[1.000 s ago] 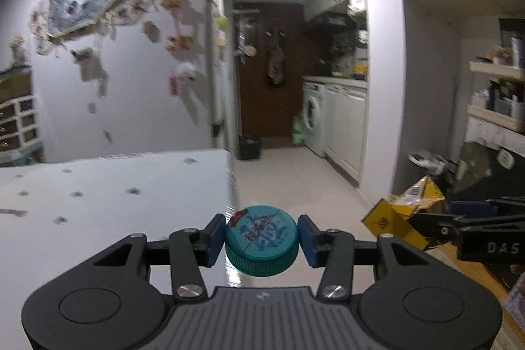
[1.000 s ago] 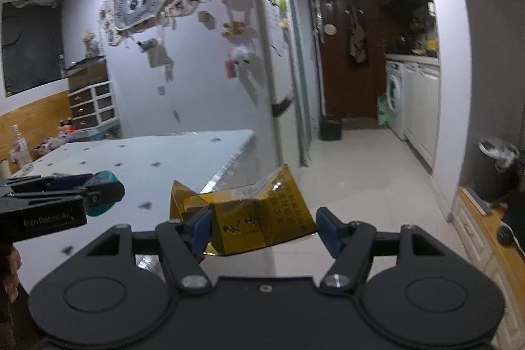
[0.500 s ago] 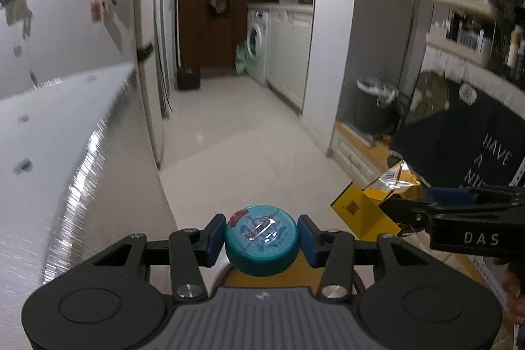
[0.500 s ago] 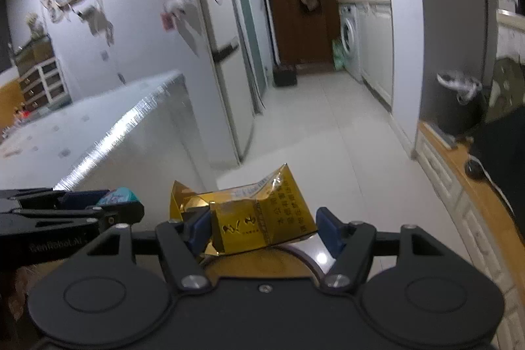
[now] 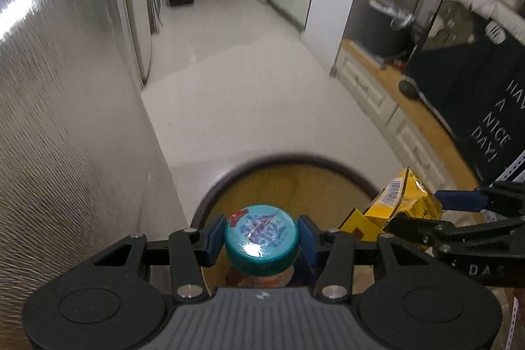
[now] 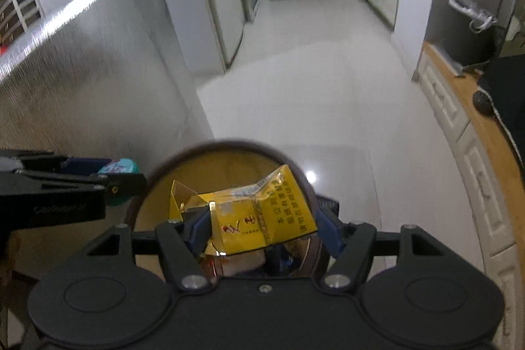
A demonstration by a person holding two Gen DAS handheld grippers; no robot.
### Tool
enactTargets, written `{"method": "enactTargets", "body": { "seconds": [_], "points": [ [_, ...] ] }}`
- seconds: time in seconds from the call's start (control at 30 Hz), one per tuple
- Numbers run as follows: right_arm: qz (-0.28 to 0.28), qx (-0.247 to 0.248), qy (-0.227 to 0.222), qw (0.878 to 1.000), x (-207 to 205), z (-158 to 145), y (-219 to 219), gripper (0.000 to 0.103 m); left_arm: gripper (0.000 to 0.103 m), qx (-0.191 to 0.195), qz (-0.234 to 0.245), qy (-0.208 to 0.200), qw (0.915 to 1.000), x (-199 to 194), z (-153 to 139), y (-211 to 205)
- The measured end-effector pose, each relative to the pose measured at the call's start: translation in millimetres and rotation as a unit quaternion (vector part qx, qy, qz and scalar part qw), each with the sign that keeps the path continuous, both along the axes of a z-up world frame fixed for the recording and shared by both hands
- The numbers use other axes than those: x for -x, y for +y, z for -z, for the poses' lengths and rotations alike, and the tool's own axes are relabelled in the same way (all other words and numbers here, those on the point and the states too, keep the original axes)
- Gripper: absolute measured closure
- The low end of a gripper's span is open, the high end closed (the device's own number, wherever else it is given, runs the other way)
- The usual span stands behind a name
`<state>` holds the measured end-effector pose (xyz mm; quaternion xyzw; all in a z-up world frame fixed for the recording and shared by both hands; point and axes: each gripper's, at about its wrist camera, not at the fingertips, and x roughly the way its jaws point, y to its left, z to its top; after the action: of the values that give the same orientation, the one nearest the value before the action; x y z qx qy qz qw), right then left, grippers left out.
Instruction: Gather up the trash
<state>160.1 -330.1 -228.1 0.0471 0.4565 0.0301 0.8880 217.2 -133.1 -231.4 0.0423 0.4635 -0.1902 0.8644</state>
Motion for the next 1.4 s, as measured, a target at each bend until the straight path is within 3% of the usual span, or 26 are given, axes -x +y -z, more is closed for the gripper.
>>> {"method": "enactTargets", "body": {
  "seconds": [0.3, 0.6, 0.63, 0.67, 0.7, 0.83, 1.07, 1.4],
  "points": [
    [-0.047, 0.026, 0.08, 0.995, -30.5, 39.7, 19.5, 0.035, 0.054, -0.019, 0.016, 0.063, 0.9977, -26.0, 45.3, 3.7],
    [-0.096, 0.064, 0.128, 0.985, -49.0, 65.1, 35.4, 0.031, 0.052, -0.045, 0.057, 0.093, 0.993, -33.1, 73.9, -10.7],
    [-0.096, 0.064, 0.129, 0.985, -51.1, 65.9, 35.3, 0.028, 0.045, -0.043, 0.057, 0.097, 0.9927, -33.5, 76.5, -11.0],
    [-0.101, 0.066, 0.129, 0.984, -52.4, 66.3, 35.6, 0.018, 0.03, -0.042, 0.056, 0.099, 0.9926, -33.7, 78.1, -10.7],
    [-0.105, 0.068, 0.128, 0.984, -51.8, 67.0, 36.1, 0.011, 0.028, -0.044, 0.055, 0.099, 0.9926, -34.2, 79.7, -11.3],
    [-0.125, 0.076, 0.125, 0.981, -46.9, 64.8, 37.9, 0.007, 0.014, -0.048, 0.049, 0.102, 0.9924, -35.9, 82.4, -10.7],
    [-0.13, 0.087, 0.12, 0.98, -36.6, 57.4, 36.0, 0.0, 0.0, -0.051, 0.052, 0.093, 0.993, -27.9, 71.5, -15.9],
    [-0.108, 0.082, 0.071, 0.988, -8.1, 16.4, 27.7, 0.0, 0.0, -0.031, 0.045, 0.058, 0.9968, -1.0, 23.8, -6.9]
  ]
}}
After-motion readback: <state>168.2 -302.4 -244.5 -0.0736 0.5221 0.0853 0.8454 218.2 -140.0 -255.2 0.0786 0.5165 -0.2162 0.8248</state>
